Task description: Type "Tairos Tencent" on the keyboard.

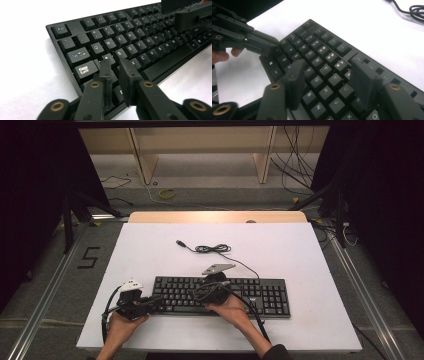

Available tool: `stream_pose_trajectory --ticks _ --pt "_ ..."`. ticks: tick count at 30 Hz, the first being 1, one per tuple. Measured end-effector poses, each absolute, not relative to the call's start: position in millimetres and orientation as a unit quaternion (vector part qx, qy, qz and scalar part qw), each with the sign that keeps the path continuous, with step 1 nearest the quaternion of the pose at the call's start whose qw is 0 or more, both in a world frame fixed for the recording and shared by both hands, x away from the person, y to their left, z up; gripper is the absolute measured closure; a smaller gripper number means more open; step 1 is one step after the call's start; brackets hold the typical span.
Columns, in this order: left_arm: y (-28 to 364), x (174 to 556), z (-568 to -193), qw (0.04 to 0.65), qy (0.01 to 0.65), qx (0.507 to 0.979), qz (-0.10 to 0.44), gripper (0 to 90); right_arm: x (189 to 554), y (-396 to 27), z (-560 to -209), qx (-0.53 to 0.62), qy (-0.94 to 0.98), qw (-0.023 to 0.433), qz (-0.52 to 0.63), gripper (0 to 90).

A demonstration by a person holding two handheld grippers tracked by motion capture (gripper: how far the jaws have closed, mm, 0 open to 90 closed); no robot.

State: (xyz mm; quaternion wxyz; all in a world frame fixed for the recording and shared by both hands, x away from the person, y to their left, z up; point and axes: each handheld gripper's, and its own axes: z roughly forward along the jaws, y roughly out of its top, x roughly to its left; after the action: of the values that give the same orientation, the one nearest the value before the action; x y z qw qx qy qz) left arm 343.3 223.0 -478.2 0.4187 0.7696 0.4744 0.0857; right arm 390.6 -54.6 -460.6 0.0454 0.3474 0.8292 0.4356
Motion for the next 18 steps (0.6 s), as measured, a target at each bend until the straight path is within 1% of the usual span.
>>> stream_pose_trajectory --ticks 8,18 --pt "224 345 -479 0.411 0.477 0.771 0.090 88.6 395 -48 -462 0.347 0.833 0.050 0.428 60.8" --pt "223 346 -481 0.398 0.476 0.779 0.089 89.0 399 -40 -465 0.343 0.839 0.051 0.419 82.3"
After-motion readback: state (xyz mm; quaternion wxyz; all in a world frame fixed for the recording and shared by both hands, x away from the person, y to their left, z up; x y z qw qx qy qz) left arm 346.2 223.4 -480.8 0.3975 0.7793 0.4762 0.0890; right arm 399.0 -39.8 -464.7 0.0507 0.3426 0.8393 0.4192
